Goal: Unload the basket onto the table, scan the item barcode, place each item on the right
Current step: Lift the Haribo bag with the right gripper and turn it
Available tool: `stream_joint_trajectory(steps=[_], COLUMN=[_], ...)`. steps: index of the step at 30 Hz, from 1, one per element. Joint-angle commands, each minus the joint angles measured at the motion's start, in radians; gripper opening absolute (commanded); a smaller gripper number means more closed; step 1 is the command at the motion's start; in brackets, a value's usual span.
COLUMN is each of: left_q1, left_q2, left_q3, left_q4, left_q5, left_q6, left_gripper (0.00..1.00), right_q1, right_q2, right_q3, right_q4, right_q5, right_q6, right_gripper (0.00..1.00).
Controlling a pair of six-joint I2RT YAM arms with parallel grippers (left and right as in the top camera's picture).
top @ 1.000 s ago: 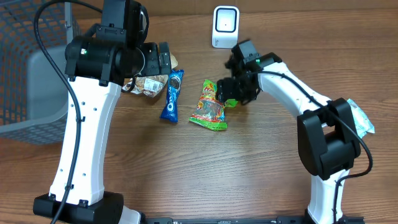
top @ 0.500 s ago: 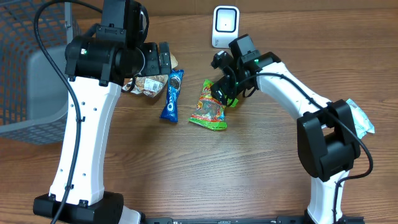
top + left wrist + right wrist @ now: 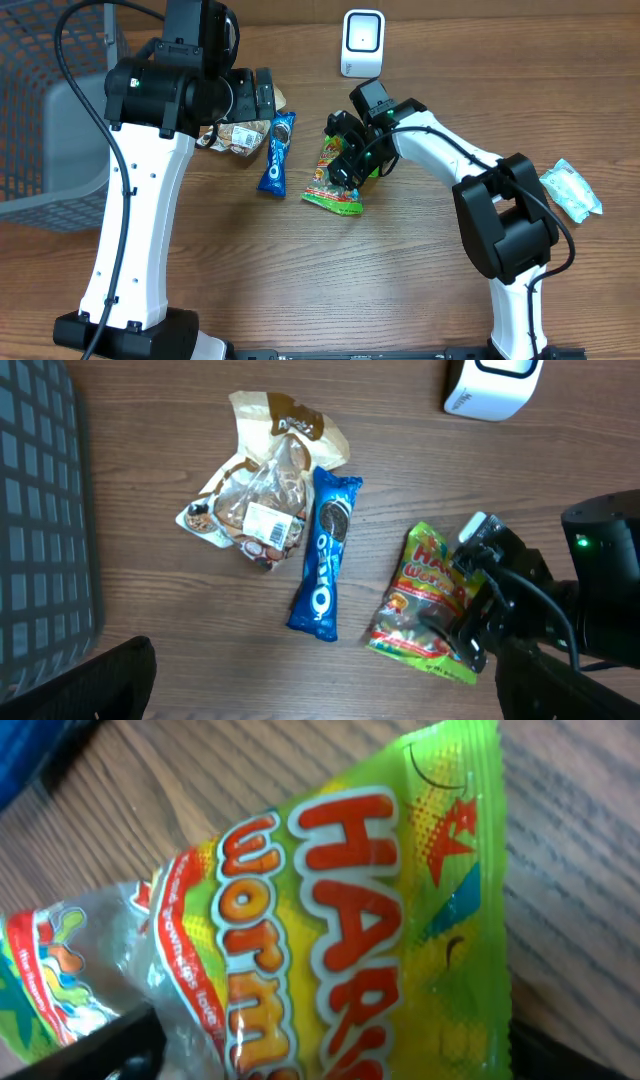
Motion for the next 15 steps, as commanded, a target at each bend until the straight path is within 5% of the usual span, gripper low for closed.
stream_joint_trajectory(steps=[1, 4, 8, 15], left_q1=[0.002, 0.002, 0.002, 0.002], left_q2=[0.008, 0.008, 0.008, 0.008], left_q3=[0.001, 0.001, 0.001, 0.001], left_q4=[0.004, 0.004, 0.004, 0.004], left_q5=[0.004, 0.004, 0.004, 0.004], left_q6=[-0.009, -0.009, -0.009, -0.009], left_gripper=[1.0, 1.0, 1.0, 1.0], right_q1=[-0.002, -0.002, -0.003, -0.019], right_q2=[0.064, 0.061, 0.056, 0.042], right_q3=[-0.014, -0.014, -0.002, 0.1], right_q4=[-0.008, -0.01, -0.043, -0.213], right_q5=[-0.001, -0.016, -0.072, -0.324], right_q6=[0.035, 0.094, 0.143, 0.143], right_gripper=[0.74, 0.45, 0.2, 0.05])
